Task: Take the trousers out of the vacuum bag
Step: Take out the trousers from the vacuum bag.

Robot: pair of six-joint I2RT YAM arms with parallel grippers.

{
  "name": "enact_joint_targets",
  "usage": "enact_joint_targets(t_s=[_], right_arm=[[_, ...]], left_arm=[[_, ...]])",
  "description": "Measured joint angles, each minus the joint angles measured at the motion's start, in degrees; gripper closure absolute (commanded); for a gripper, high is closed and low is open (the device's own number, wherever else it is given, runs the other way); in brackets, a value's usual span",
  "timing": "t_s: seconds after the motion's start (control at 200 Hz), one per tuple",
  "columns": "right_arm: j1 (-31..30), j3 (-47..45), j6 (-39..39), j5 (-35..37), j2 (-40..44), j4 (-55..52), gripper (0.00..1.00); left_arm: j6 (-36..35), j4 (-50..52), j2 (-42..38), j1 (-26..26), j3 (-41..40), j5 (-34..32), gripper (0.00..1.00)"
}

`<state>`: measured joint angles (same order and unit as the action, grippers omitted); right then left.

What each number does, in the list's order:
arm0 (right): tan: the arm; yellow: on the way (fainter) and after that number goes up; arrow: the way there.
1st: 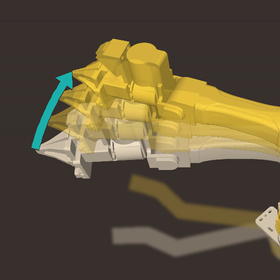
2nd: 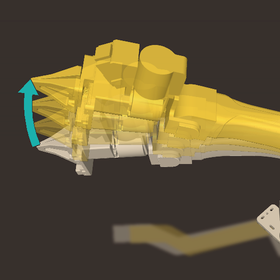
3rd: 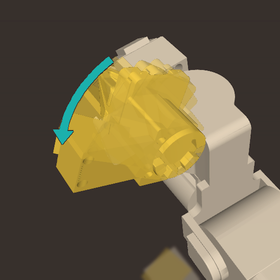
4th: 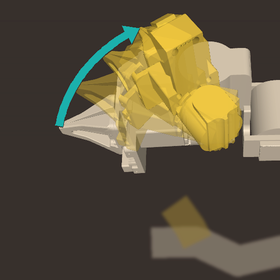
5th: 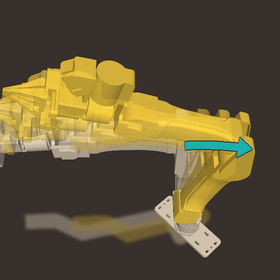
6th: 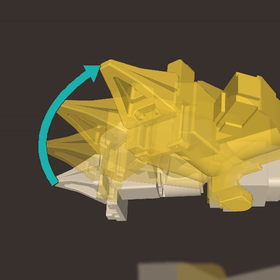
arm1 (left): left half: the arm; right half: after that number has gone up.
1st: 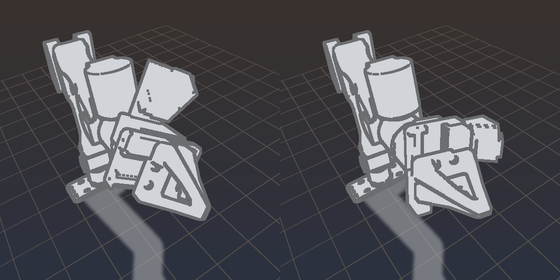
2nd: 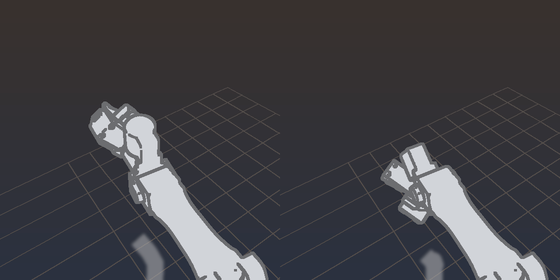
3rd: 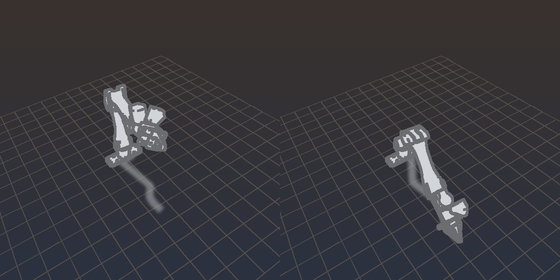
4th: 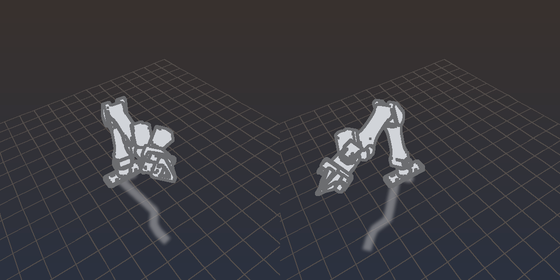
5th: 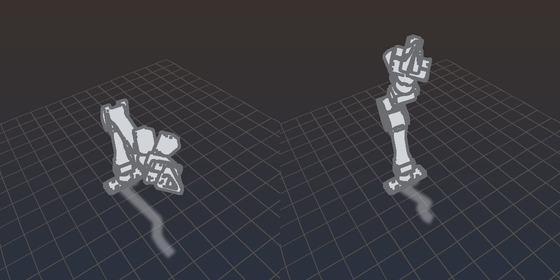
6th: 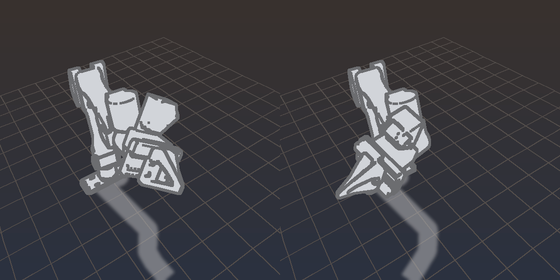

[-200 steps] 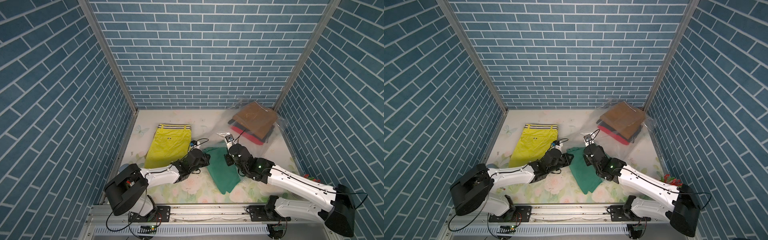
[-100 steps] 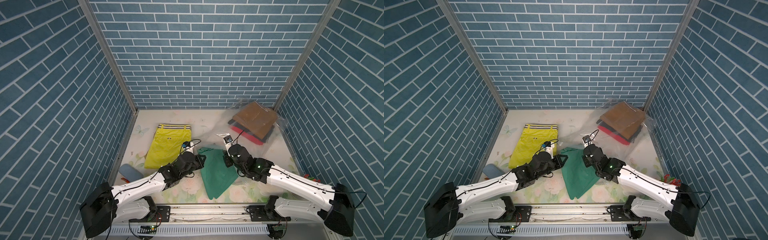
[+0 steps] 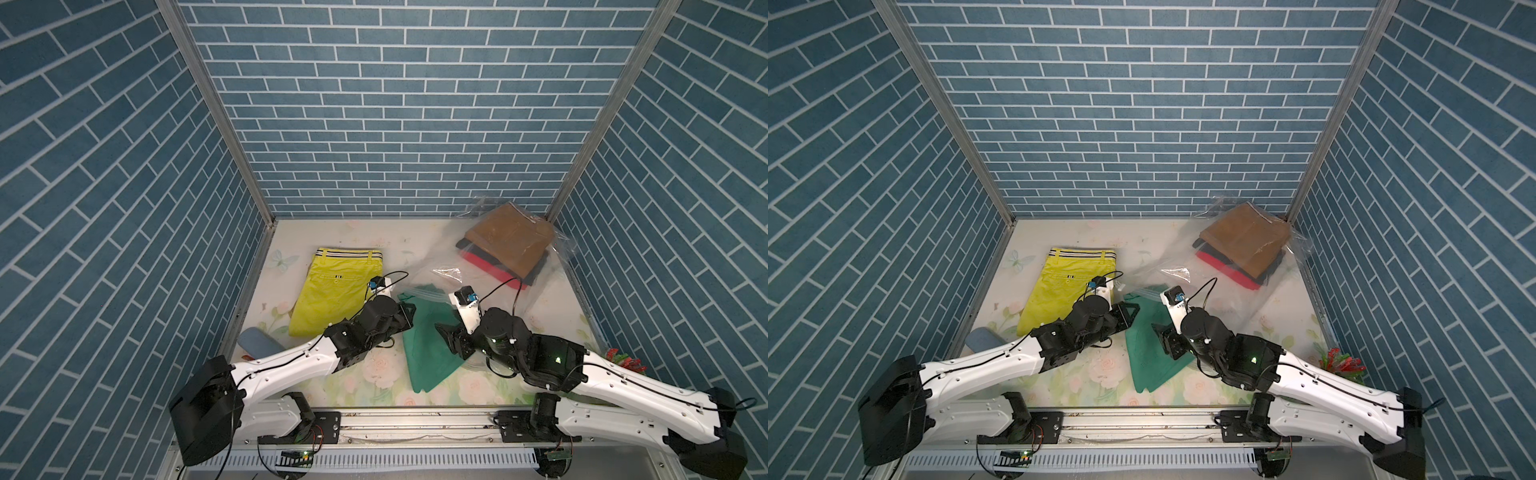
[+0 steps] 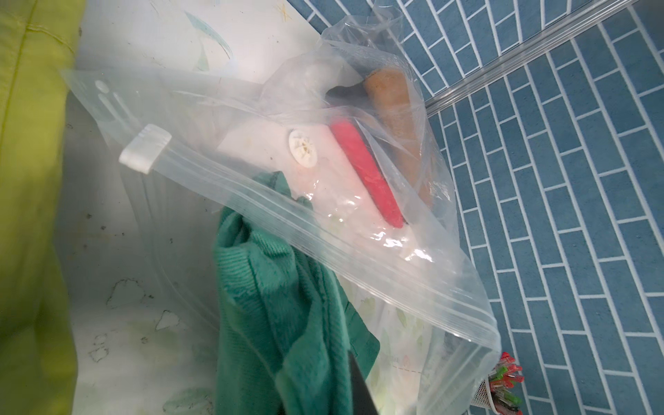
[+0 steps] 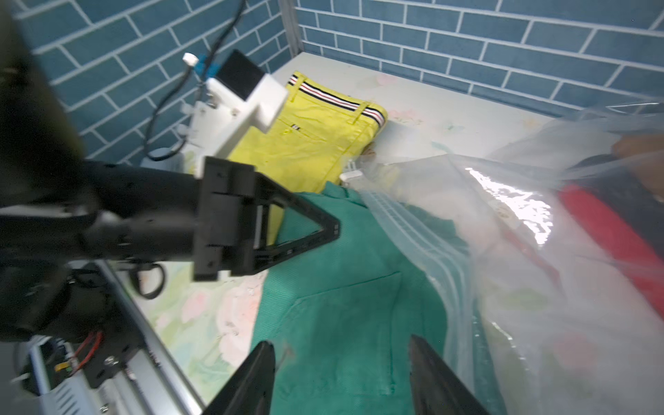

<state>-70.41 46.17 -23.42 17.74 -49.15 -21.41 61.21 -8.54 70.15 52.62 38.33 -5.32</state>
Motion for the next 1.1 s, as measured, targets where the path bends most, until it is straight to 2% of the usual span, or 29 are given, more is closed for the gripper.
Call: enact_joint_targets(t_s=[0.125, 0.265, 0.365, 0.575, 0.82, 1.1], right_arm=[[-5.0, -4.0, -3.5, -0.1, 0.3, 2.2, 0.32], [-10.5, -9.2, -8.6, 0.7, -3.1, 5.3, 0.21], [-14.7, -11.1, -13.2, 3.5, -7.4, 7.6, 0.11], [-21.6, -11.2, -25.0, 13.0, -18.6, 10.8, 0.0], [-24.7, -6.3, -37.4, 21.2, -32.6, 9.6, 0.01], [-24.9, -4.3, -45.3, 24.7, -40.3, 7.4, 0.02]], left_arm=[[0.6, 0.0, 0.2, -0.2, 0.0, -0.2, 1.0], [1.3, -0.3, 0.2, -0.3, 0.0, -0.8, 1.0], [1.6, -0.3, 0.2, -0.4, 0.0, -1.1, 1.0], [2.2, -0.3, 0.2, -0.5, 0.0, -1.1, 1.0], [2.5, -0.4, 0.1, -0.5, 0.0, -1.1, 1.0], [2.7, -1.1, -0.7, -0.5, -0.5, -1.1, 1.0]])
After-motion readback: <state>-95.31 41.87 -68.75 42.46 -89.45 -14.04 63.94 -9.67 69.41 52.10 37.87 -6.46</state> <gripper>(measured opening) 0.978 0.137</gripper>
